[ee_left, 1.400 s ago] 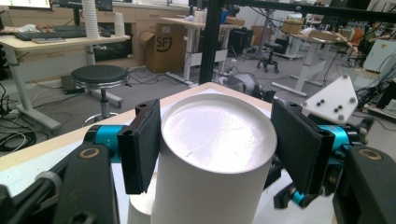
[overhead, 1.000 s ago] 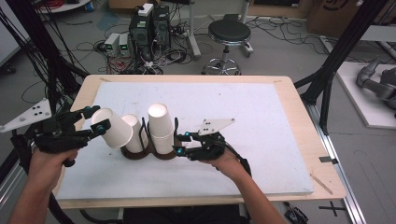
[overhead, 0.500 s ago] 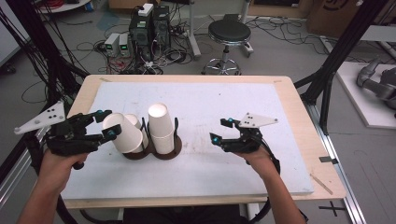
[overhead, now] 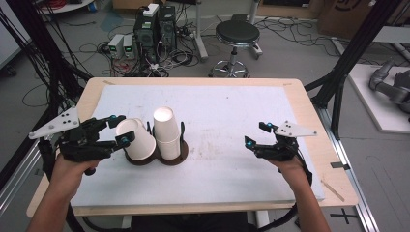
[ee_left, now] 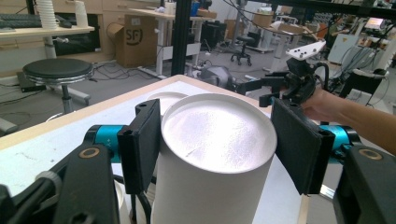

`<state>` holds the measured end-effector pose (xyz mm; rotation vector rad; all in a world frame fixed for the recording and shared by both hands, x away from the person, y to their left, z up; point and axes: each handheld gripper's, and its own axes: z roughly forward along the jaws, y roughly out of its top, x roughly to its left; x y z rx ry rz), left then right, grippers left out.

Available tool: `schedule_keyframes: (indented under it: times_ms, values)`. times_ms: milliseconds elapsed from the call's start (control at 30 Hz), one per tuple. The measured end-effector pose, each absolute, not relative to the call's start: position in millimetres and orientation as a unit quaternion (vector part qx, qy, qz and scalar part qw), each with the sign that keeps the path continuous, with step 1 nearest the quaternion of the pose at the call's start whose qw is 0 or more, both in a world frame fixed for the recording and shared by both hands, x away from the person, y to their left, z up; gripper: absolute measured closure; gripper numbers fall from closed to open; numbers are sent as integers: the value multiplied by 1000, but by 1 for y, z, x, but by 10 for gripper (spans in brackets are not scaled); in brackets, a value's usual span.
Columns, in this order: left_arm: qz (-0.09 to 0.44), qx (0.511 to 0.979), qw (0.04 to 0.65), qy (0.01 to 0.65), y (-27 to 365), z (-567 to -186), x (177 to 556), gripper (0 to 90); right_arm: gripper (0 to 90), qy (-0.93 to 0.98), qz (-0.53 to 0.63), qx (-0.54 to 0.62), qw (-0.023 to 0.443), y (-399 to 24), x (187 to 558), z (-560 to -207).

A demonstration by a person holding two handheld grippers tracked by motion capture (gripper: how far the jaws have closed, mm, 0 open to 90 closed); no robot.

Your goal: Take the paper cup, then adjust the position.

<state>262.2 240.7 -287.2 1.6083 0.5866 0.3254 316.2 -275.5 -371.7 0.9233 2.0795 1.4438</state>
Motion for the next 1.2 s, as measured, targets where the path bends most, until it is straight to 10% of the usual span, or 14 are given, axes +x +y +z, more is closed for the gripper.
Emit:
schedule_keyframes:
  times_ms: [1200]
  values:
    - [105, 735, 639, 203, 174, -289, 271, 355, 210, 753, 541, 314, 204, -286, 297, -367]
